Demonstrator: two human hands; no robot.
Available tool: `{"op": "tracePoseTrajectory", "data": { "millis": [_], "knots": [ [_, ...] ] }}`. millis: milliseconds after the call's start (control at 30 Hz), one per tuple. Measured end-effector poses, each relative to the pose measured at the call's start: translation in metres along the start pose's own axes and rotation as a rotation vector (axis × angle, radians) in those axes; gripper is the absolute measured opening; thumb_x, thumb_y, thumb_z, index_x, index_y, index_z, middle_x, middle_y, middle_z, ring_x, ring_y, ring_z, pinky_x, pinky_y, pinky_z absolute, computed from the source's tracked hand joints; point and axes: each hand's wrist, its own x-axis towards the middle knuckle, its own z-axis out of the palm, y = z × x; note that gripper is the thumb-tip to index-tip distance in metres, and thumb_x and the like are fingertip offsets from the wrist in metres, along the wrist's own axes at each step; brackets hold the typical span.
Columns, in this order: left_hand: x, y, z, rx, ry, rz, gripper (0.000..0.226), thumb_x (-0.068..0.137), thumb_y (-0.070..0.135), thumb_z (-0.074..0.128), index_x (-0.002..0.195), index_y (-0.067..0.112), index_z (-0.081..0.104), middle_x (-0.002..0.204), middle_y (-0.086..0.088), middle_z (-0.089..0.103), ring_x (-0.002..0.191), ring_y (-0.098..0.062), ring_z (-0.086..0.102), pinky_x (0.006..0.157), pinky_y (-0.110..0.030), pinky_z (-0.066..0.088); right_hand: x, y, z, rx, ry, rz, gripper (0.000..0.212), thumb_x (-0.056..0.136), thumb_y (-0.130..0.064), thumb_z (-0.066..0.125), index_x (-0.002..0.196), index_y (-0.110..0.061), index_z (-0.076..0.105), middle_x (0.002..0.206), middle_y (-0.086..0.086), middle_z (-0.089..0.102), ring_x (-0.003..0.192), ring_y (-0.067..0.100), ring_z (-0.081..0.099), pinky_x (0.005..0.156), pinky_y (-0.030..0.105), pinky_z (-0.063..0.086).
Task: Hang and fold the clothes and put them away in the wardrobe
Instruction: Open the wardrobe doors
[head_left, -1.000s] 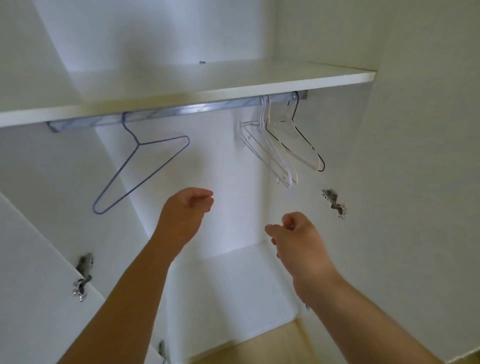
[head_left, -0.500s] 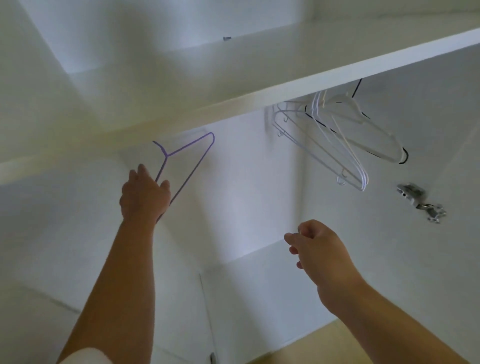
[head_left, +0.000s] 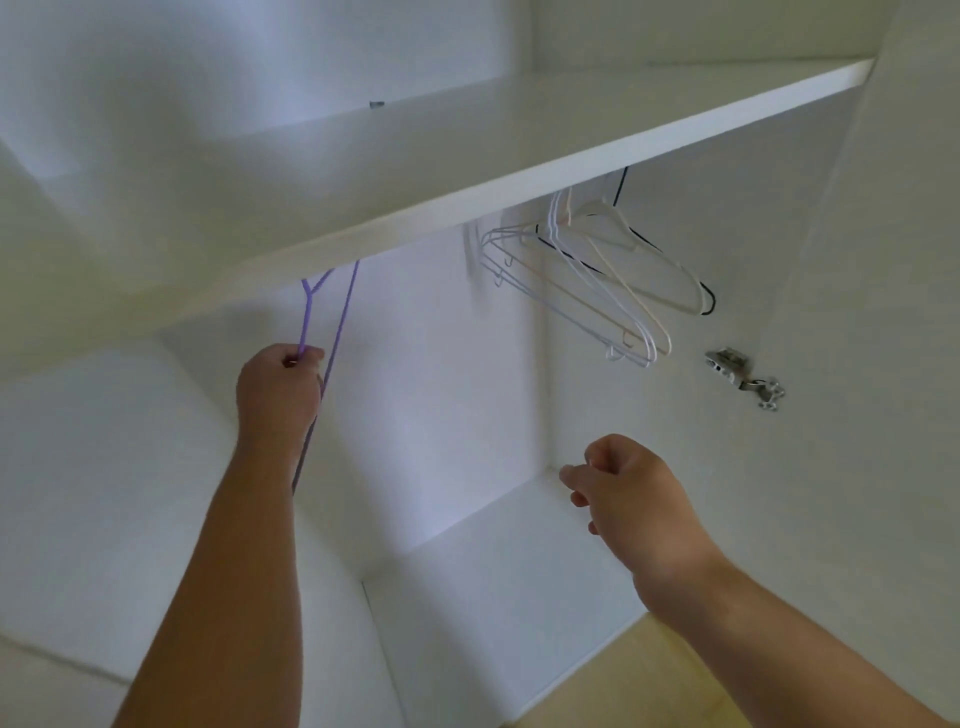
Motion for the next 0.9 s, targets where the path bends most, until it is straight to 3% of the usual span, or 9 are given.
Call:
{"op": "tracePoseTrajectory", "data": {
  "millis": [67, 200, 367, 467, 567, 633, 800, 900],
  "knots": [
    [-0.01, 0.017, 0.007, -0.147, -0.049, -0.058, 0.017, 0.089, 0.027, 0.064, 0.075, 0.018, 0.068, 0.059, 0.002, 0.061, 0.052, -0.022, 0.05, 0.06, -0.036, 0.043, -0.011, 0.004, -0.013, 0.0, 0.028, 0.011, 0.033, 0.088, -0.012, 0.064, 0.072, -0.021, 0.037, 0.071, 0.001, 0.045, 0.07, 0.018, 0.046, 0.063, 0.035, 0.037],
    [-0.048, 0.045, 0.031, -0.36, -0.211, -0.242, 0.016, 0.095, 0.013, 0.054, 0.096, 0.011, 0.069, 0.061, 0.0, 0.057, 0.037, -0.01, 0.044, 0.039, -0.02, 0.033, -0.035, 0.013, -0.041, 0.018, 0.096, 0.014, 0.035, 0.088, -0.012, 0.064, 0.07, -0.022, 0.036, 0.067, -0.001, 0.048, 0.069, 0.017, 0.047, 0.062, 0.034, 0.038],
    [-0.134, 0.076, 0.067, -0.589, -0.534, -0.49, 0.01, 0.101, 0.008, 0.054, 0.093, 0.008, 0.062, 0.061, -0.003, 0.061, 0.043, -0.015, 0.056, 0.055, -0.028, 0.044, -0.071, 0.03, -0.083, -0.02, 0.138, 0.012, 0.035, 0.089, -0.014, 0.063, 0.07, -0.023, 0.034, 0.072, 0.002, 0.043, 0.067, 0.018, 0.039, 0.061, 0.035, 0.036],
    [-0.195, 0.094, 0.094, -0.63, -0.786, -0.586, 0.012, 0.1, 0.014, 0.06, 0.089, 0.009, 0.062, 0.064, -0.001, 0.067, 0.052, -0.015, 0.066, 0.064, -0.03, 0.049, -0.09, 0.037, -0.114, -0.095, 0.181, -0.015, 0.031, 0.09, -0.018, 0.063, 0.073, -0.022, 0.037, 0.072, 0.001, 0.046, 0.061, 0.016, 0.04, 0.053, 0.029, 0.035],
    [-0.263, 0.118, 0.129, -0.571, -1.041, -0.65, 0.013, 0.094, 0.018, 0.069, 0.084, 0.011, 0.065, 0.068, -0.002, 0.067, 0.053, -0.013, 0.062, 0.058, -0.025, 0.045, -0.106, 0.047, -0.15, -0.25, 0.263, -0.044, 0.021, 0.09, -0.026, 0.064, 0.076, -0.021, 0.05, 0.065, -0.01, 0.055, 0.049, 0.002, 0.047, 0.042, 0.013, 0.034],
    [-0.298, 0.126, 0.15, -0.551, -1.123, -0.701, 0.015, 0.091, 0.018, 0.073, 0.082, 0.01, 0.064, 0.066, -0.002, 0.064, 0.051, -0.011, 0.051, 0.047, -0.02, 0.038, -0.114, 0.049, -0.168, -0.338, 0.255, -0.033, 0.01, 0.091, -0.029, 0.062, 0.083, -0.023, 0.06, 0.068, -0.007, 0.063, 0.053, -0.002, 0.054, 0.041, 0.015, 0.038],
    [-0.395, 0.158, 0.204, -0.432, -1.443, -0.604, 0.017, 0.092, 0.017, 0.072, 0.08, 0.009, 0.064, 0.066, -0.002, 0.065, 0.047, -0.007, 0.046, 0.042, -0.019, 0.035, -0.155, 0.074, -0.23, -0.365, 0.286, 0.179, 0.027, 0.098, -0.029, 0.052, 0.102, -0.012, 0.072, 0.087, 0.005, 0.077, 0.076, 0.025, 0.073, 0.071, 0.04, 0.062],
    [-0.454, 0.176, 0.225, -0.345, -1.662, -0.424, 0.017, 0.084, 0.021, 0.077, 0.086, 0.009, 0.065, 0.07, -0.002, 0.067, 0.049, -0.007, 0.048, 0.043, -0.02, 0.036, -0.19, 0.103, -0.269, -0.304, 0.314, 0.35, 0.028, 0.1, -0.015, 0.048, 0.114, -0.012, 0.072, 0.084, -0.002, 0.074, 0.053, 0.014, 0.069, 0.056, 0.028, 0.06]
  ]
}}
